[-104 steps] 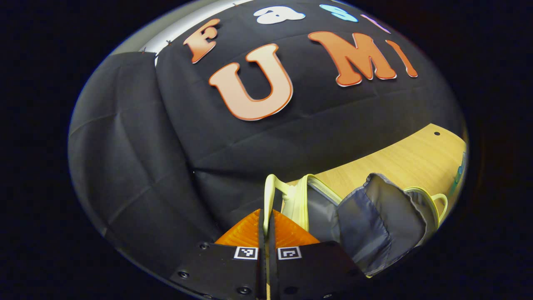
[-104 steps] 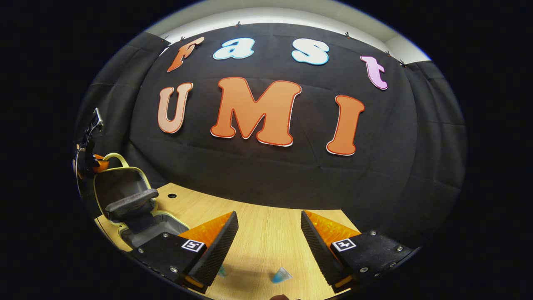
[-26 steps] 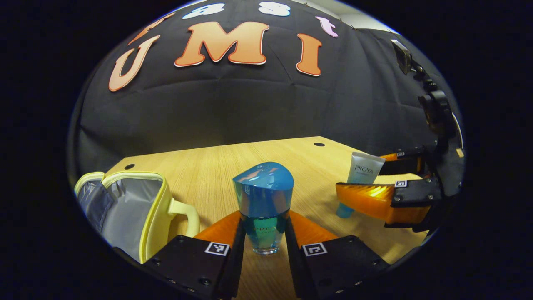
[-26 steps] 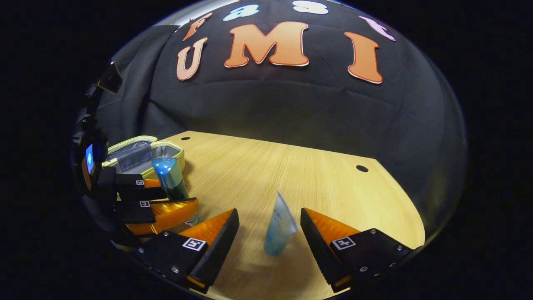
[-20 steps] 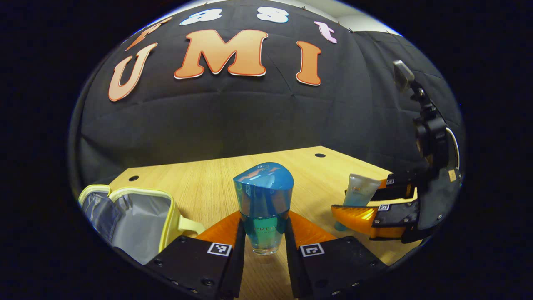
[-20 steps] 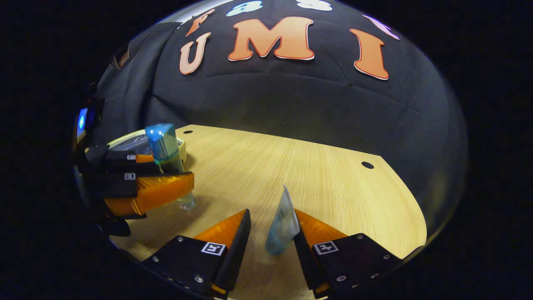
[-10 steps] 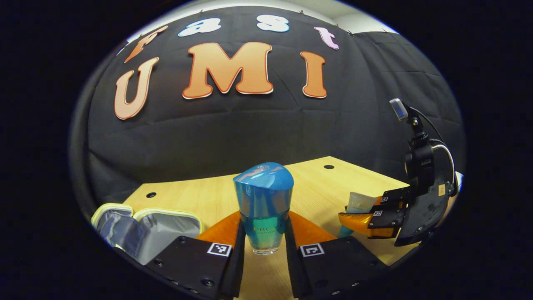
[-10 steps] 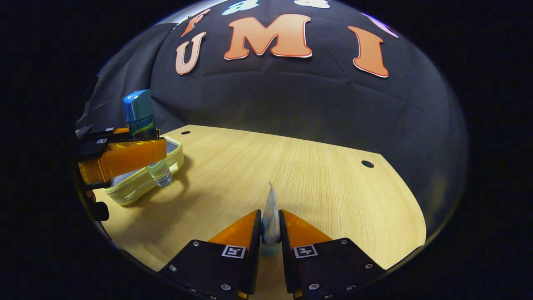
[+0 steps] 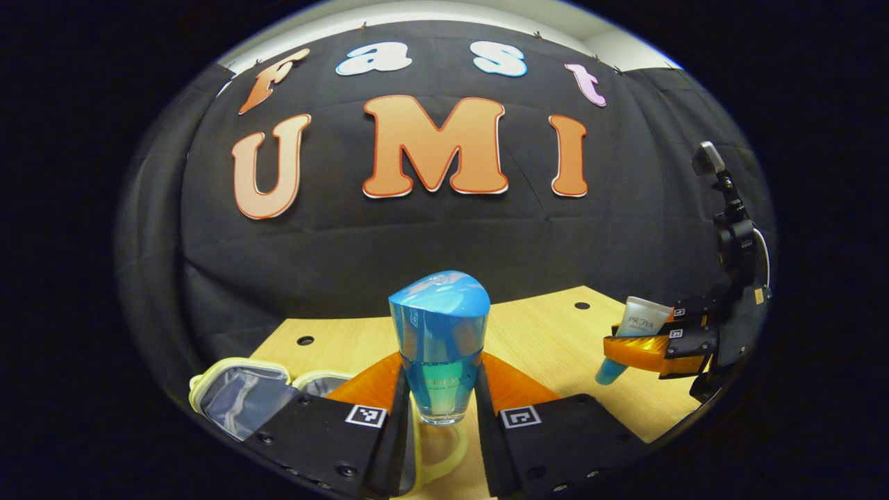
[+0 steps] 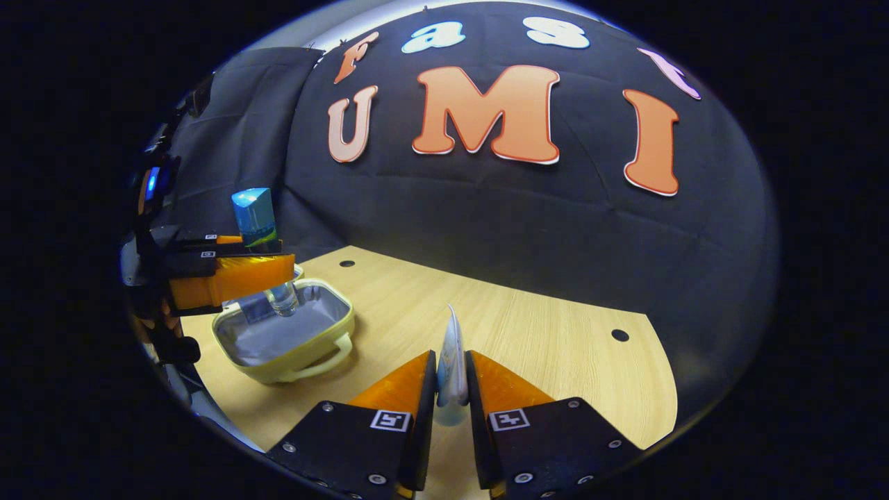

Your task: First open the suitcase, pack the skin care products into it, and then close the suitcase.

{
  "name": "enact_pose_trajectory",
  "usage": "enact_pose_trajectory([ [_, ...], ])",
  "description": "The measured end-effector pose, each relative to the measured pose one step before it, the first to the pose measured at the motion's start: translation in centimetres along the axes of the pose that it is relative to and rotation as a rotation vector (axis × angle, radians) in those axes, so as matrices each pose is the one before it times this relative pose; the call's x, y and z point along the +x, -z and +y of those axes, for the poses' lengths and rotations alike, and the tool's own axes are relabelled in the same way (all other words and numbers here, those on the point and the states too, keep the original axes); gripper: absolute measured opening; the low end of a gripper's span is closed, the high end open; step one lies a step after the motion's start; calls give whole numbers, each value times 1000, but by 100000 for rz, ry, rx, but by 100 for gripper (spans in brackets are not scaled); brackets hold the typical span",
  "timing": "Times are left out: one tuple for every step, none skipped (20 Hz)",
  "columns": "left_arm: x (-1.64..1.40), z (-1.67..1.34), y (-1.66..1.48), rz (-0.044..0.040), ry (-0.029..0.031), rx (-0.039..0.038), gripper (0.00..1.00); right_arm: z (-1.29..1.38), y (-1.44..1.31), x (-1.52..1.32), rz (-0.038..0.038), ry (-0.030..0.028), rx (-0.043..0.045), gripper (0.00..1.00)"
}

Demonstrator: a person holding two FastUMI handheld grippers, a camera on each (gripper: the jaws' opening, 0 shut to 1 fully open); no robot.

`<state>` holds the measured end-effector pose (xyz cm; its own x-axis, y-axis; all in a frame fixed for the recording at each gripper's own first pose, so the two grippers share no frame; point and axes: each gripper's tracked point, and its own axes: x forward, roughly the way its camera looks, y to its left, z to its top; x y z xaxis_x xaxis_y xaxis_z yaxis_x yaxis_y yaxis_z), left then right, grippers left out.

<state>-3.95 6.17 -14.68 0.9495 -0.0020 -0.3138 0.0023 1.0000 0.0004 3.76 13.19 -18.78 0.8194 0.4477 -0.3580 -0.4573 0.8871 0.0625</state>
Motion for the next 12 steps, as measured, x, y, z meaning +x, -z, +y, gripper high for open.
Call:
enact_pose_trajectory([
  [-338, 948, -671, -236, -823, 707, 45, 502, -702, -341, -726, -675, 143, 28],
  [-272, 845, -659, -405, -803, 522, 45, 358, -733, -256, -166, -539, 141, 28],
  [-184, 743, -244, -3, -669, 204, 45, 475, -640, -269, -505, -772, 63, 27],
  [-296, 964, -231, 157, -581, -354, 45, 372, -634, -184, -258, -266, -43, 27],
  [-248, 903, -171, 142, -770, -544, 45, 530, -536, -191, -166, -637, -157, 28],
  [-220, 1026, -9, 827, -712, -215, 45, 422, -646, -233, -553, -181, -261, 28],
  [-183, 1059, 153, 733, -818, -196, 43, 611, -468, -118, -340, -626, 156, 27],
  [-103, 988, 278, 1549, -763, -266, 45, 608, -564, 33, -764, -656, 362, 28],
  [-162, 1100, 543, 1125, -403, -527, 45, 721, -520, -74, -322, -745, 73, 28],
  [97, 918, 564, 1649, 29, -805, 45, 643, -282, 226, -496, -425, -413, 27],
  [189, 1003, 547, 1967, -165, -669, 45, 723, -176, 254, 137, -446, -872, 27],
  [180, 1034, 554, 2003, -122, -526, 45, 711, -76, 311, 127, -227, -970, 27],
])
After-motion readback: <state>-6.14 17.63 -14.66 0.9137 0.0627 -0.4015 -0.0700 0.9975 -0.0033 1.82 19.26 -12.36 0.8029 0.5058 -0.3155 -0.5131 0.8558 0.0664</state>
